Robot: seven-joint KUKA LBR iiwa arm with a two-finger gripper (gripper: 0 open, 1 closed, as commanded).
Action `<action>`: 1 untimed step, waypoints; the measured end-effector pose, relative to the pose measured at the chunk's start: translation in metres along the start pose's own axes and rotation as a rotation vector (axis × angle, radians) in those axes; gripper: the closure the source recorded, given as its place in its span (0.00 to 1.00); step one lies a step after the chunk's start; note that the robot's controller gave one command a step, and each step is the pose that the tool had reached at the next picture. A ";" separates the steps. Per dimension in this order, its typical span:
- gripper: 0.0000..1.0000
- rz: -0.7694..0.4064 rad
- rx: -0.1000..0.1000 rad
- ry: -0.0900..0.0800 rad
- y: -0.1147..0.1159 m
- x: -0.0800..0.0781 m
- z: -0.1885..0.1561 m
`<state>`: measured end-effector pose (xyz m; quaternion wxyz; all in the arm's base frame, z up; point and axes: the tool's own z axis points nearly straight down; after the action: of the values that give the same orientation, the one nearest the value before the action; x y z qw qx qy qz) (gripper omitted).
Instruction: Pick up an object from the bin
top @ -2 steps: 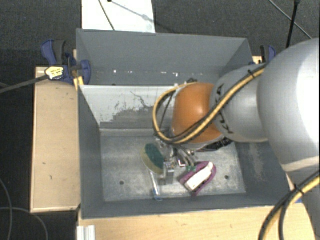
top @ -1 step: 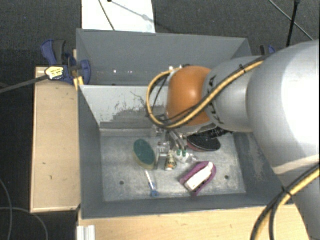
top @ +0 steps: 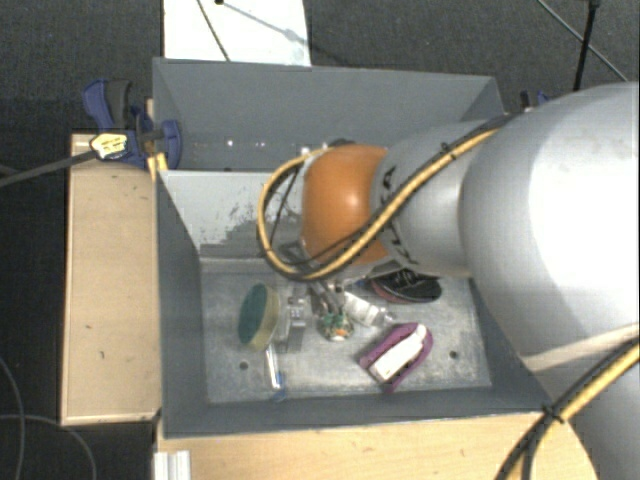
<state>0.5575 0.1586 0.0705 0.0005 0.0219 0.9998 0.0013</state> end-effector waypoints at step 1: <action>0.00 -0.355 -0.001 -0.003 0.051 0.006 0.000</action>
Offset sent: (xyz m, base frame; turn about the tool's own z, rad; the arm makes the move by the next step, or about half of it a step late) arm -0.0044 0.0488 -0.0005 -0.3527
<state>0.5536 0.2095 0.0708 0.0024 -0.1549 0.9879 0.0017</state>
